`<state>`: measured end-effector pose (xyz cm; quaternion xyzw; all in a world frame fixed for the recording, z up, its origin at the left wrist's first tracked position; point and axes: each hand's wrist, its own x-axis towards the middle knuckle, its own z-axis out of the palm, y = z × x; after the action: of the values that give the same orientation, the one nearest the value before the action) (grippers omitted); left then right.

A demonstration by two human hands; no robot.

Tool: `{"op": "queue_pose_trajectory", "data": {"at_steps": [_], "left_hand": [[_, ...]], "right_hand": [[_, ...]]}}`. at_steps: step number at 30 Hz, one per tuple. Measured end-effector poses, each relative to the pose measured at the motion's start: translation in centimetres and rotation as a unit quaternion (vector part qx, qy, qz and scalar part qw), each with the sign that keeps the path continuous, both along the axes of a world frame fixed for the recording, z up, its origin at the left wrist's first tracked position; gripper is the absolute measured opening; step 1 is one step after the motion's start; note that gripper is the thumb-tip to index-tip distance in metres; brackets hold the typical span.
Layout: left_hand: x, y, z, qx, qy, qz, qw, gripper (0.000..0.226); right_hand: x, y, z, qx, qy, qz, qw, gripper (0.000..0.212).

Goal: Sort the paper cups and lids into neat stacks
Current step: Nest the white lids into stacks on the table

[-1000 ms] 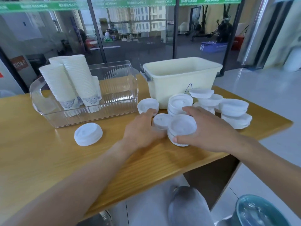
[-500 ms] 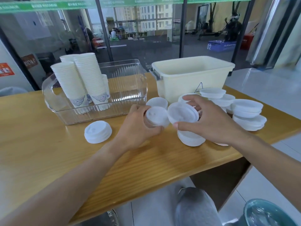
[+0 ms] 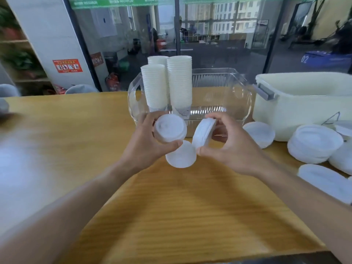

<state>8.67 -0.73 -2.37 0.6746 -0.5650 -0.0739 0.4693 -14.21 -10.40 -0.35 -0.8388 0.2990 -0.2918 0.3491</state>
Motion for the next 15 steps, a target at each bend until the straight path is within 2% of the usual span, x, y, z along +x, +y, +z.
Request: {"op": "queue_pose_trajectory", "data": {"at_steps": [6, 11, 15], "left_hand": [[2.9, 1.0, -1.9, -0.015, 0.005, 0.014, 1.0, 0.077], [3.9, 0.8, -1.8, 0.008, 0.012, 0.018, 1.0, 0.076], [4.1, 1.3, -2.2, 0.049, 0.006, 0.013, 0.999, 0.075]], "right_hand": [[4.4, -1.3, -2.0, 0.001, -0.041, 0.023, 0.999, 0.078], [5.3, -1.6, -3.6, 0.012, -0.103, 0.034, 0.994, 0.077], [4.9, -1.8, -4.1, 0.048, -0.117, 0.057, 0.99, 0.079]]}}
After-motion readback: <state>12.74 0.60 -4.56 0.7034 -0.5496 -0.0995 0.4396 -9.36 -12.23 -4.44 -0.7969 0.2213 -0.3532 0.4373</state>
